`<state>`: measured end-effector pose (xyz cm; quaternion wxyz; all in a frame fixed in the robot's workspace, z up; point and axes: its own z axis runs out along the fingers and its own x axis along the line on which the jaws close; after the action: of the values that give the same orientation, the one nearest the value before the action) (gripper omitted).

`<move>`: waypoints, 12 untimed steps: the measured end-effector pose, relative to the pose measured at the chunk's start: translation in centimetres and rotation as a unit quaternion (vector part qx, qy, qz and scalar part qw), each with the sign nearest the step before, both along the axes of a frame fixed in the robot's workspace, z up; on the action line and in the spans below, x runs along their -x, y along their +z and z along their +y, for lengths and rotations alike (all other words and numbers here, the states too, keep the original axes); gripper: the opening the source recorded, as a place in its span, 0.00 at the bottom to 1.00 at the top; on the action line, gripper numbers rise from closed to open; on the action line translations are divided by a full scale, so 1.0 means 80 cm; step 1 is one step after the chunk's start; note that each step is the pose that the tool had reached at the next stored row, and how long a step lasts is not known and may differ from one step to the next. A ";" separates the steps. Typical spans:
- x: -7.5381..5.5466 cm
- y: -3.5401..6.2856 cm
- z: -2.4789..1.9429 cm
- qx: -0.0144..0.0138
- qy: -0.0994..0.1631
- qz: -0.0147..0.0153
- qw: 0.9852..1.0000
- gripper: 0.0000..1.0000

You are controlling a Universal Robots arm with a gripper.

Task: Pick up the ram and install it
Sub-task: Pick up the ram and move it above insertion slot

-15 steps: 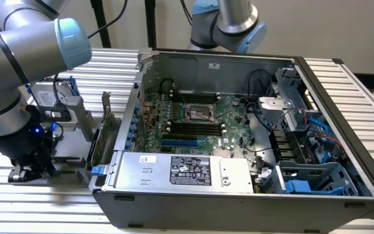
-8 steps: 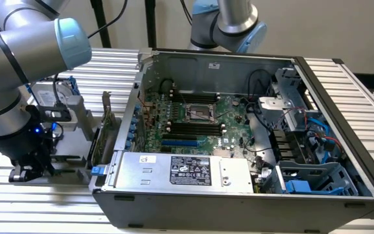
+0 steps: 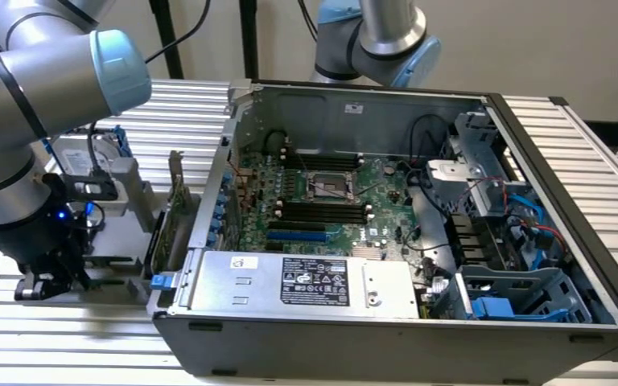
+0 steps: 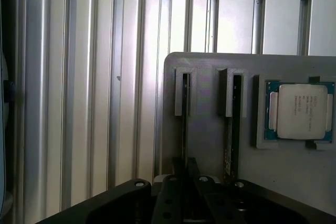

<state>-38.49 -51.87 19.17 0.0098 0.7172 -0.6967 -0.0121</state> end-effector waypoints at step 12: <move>0.000 0.012 0.0001 0.000 0.000 0.000 1.000 0.14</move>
<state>-38.48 -51.86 20.15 0.0098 0.7172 -0.6967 -0.0121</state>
